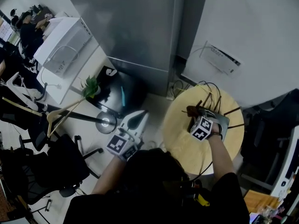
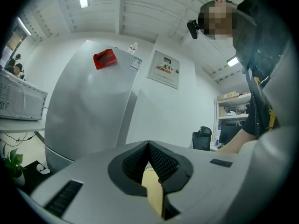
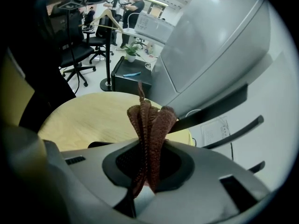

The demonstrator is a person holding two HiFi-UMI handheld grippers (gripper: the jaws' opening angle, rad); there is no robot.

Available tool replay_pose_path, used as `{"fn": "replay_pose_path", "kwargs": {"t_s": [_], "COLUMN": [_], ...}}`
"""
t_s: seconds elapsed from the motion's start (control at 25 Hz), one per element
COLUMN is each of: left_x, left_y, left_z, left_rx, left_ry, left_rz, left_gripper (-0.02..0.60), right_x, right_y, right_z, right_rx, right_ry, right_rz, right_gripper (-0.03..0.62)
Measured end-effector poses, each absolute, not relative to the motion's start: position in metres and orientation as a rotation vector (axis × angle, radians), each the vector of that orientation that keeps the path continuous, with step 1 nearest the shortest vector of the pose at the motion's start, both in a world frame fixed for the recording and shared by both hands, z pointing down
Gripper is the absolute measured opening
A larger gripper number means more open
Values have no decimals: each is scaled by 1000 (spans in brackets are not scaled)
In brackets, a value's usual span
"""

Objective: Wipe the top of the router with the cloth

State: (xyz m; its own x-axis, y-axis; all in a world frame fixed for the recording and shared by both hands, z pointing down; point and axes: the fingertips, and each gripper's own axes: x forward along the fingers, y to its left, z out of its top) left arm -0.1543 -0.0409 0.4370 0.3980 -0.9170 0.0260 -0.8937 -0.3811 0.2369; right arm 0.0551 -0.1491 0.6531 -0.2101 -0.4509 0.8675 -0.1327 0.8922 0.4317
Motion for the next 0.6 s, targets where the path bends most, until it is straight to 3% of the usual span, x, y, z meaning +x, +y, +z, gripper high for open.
{"fn": "replay_pose_path", "kwargs": {"t_s": [0.6], "left_x": [-137], "left_y": [-47], "left_z": [428], "left_rx": [2540], "left_ry": [-1461], "left_rz": [-193], "left_gripper": [-3], "right_x": [67], "right_y": [-158], "right_z": [607], "right_rx": [596], "right_ry": [-1782], "right_rz": [-358], "right_gripper": [61]}}
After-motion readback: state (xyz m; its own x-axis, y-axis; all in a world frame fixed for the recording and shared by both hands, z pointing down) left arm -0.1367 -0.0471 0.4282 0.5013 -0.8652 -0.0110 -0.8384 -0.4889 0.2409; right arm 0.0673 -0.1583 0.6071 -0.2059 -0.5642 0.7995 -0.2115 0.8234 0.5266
